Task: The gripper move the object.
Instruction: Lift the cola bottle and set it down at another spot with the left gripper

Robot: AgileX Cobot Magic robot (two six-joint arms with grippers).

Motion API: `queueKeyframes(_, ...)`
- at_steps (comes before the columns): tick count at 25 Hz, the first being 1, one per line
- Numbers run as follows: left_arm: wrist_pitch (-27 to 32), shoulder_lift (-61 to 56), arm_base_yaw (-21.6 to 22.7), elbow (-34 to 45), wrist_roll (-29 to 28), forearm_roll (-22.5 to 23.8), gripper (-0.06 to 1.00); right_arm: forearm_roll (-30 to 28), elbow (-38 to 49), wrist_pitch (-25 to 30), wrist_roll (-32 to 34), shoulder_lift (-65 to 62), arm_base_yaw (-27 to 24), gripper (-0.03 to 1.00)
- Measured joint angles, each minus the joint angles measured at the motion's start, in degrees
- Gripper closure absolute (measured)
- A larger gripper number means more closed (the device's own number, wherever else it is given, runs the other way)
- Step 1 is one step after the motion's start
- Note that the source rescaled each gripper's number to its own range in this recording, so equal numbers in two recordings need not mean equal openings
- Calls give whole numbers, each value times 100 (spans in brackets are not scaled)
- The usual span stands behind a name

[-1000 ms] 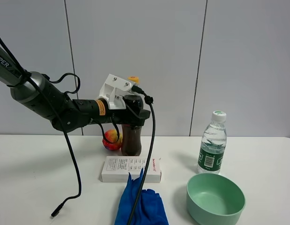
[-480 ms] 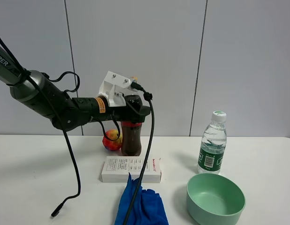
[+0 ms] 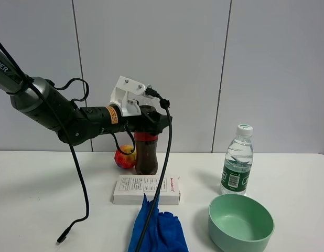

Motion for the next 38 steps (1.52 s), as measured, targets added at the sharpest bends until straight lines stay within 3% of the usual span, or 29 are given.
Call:
queueKeyframes(3, 81, 0, 0, 0, 5, -2, 24, 0, 0, 0, 0, 0, 0, -3)
queueKeyframes(7, 304, -27, 0, 0, 105, -176, 12, 0, 0, 0, 0, 0, 0, -3)
queueKeyframes(16, 1087, -400, 0, 0, 428, -610, 11, 0, 0, 0, 0, 0, 0, -3)
queueKeyframes(28, 2581, -962, 0, 0, -57, -758, 10, 0, 0, 0, 0, 0, 0, -3)
queueKeyframes(38, 2733, -1120, -211, 0, -322, -909, 11, 0, 0, 0, 0, 0, 0, -3)
